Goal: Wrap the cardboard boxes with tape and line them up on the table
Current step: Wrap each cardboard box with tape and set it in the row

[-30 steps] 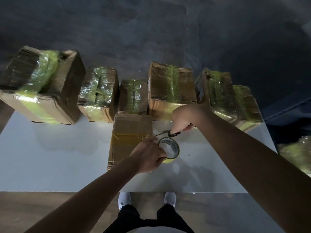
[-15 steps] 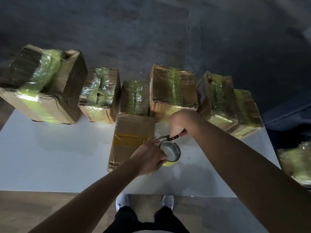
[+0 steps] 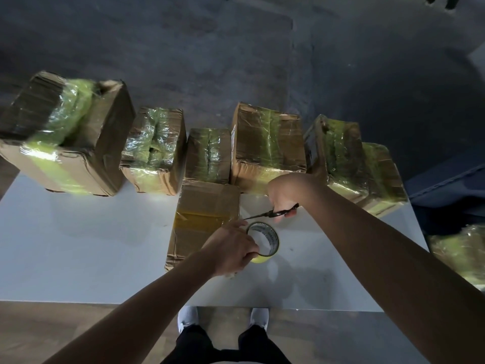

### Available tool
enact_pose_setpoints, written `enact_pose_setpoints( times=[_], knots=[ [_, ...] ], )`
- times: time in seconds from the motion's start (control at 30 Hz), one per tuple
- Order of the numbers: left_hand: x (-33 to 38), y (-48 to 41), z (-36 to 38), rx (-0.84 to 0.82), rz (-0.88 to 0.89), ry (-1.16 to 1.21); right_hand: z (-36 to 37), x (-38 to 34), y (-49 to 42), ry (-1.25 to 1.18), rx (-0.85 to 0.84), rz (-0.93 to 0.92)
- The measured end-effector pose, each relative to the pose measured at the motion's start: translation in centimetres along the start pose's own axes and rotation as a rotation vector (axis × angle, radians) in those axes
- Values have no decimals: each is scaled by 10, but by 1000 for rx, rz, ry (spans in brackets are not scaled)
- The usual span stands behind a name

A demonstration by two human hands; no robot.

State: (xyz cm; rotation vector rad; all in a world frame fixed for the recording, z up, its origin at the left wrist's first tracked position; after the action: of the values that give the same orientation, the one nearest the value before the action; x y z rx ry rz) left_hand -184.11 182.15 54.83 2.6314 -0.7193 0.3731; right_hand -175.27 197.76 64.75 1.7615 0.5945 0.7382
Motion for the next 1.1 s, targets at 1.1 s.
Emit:
enact_pose_setpoints(
  times=[1.1],
  knots=[
    [4, -4, -2, -39, 45, -87, 14, -7, -24, -25, 25, 16]
  ],
)
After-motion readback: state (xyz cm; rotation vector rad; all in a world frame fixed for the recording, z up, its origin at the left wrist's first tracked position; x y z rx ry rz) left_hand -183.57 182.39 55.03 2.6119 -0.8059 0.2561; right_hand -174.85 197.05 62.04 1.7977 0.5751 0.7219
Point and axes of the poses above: each hand's wrist, its own y-axis away from the middle knuckle, its own z-axis out of the palm, x = y × z, the point moved 1 cm from there along -y, towards the middle knuckle, and after that the axes turned 15 degrees about -x, right-handed, at the moved point
